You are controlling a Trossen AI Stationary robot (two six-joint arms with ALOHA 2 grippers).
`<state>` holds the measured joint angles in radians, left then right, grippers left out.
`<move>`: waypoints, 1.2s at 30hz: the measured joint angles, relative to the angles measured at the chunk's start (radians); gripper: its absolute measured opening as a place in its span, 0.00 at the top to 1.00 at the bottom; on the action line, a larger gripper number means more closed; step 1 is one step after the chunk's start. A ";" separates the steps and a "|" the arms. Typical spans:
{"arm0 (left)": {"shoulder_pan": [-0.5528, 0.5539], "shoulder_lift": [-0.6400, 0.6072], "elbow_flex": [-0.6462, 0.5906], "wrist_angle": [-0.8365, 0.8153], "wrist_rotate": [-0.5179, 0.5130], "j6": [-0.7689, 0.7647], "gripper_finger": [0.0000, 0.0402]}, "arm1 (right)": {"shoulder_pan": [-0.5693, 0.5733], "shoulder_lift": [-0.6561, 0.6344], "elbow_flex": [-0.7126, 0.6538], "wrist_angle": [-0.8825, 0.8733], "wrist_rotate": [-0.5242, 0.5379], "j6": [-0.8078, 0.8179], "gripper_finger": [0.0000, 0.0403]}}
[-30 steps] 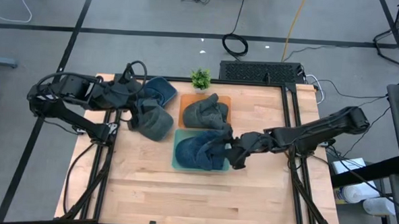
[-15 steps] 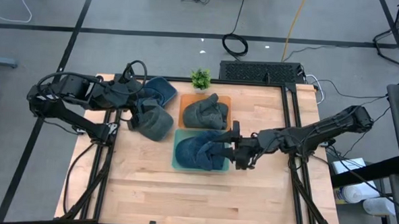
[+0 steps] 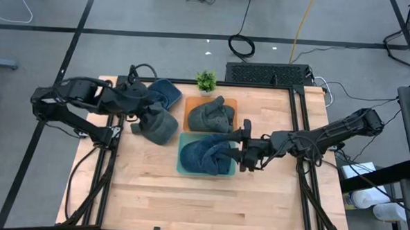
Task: Pick & Place hat
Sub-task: Put the gray cap into the orange bin
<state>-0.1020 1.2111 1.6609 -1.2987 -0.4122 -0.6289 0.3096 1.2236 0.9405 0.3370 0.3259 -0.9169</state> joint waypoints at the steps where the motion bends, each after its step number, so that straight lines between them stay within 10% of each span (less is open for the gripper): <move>1: 0.002 0.006 -0.001 -0.026 0.000 -0.016 0.47 | 0.000 0.001 0.000 0.000 0.015 -0.001 0.42; 36: 0.053 0.221 -0.080 -0.271 0.151 -0.429 0.47 | 0.000 0.001 0.000 0.002 0.038 0.023 0.42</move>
<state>-0.0495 1.4322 1.5808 -1.5702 -0.2610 -1.0584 0.3096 1.2243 0.9405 0.3393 0.3642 -0.8943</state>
